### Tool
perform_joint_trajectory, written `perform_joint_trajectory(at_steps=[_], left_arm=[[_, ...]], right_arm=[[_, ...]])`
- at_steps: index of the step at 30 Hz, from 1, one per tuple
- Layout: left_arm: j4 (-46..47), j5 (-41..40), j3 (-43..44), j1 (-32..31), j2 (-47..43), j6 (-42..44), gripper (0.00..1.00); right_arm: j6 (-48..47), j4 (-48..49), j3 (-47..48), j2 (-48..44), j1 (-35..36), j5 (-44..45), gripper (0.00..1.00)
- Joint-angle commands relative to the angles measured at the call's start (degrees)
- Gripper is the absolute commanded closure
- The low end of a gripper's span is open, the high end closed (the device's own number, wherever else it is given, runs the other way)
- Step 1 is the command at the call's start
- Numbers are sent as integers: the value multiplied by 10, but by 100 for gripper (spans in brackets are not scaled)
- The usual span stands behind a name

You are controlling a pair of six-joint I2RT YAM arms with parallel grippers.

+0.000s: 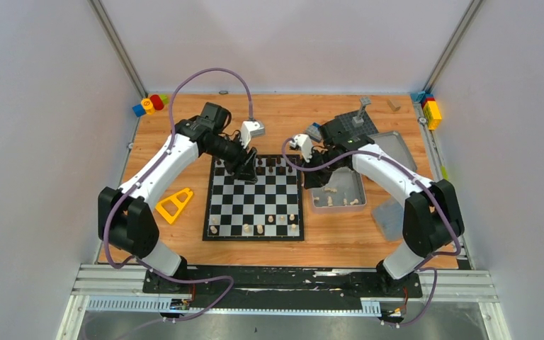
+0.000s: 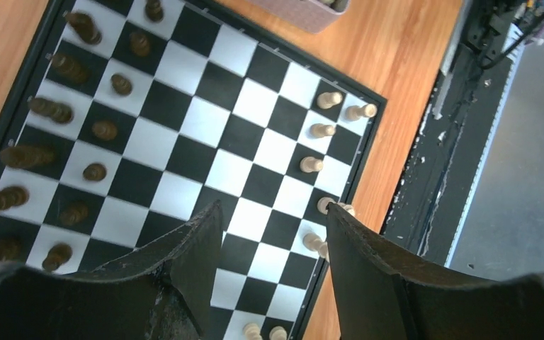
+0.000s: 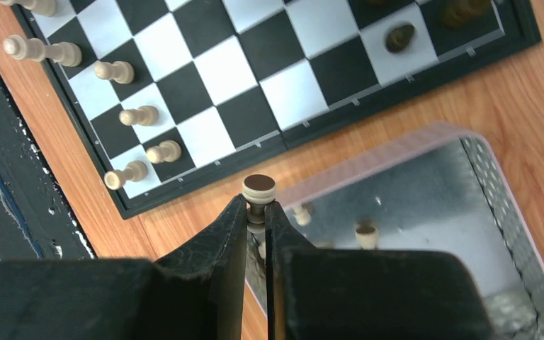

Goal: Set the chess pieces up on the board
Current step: Place the chess piece on the chessboard.

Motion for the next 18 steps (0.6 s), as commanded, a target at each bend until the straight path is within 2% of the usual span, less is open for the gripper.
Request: perform_joint_trajectory(at_steps=[1,7,12,18], left_arm=[[19,-52,-6,47,-2,-61,38],[10,-119,-54,129,-62,-58,37],[22,-189,-102,133,-127,-50,36],[30,-250,-139,134,-154,-46,36]], right_arm=[[-21,35,37,29,58,22,99],[-35,46,96,112,135,46,98],[-43,53,144,175,174,62,97],[-52,56,173,203,202,97,95]])
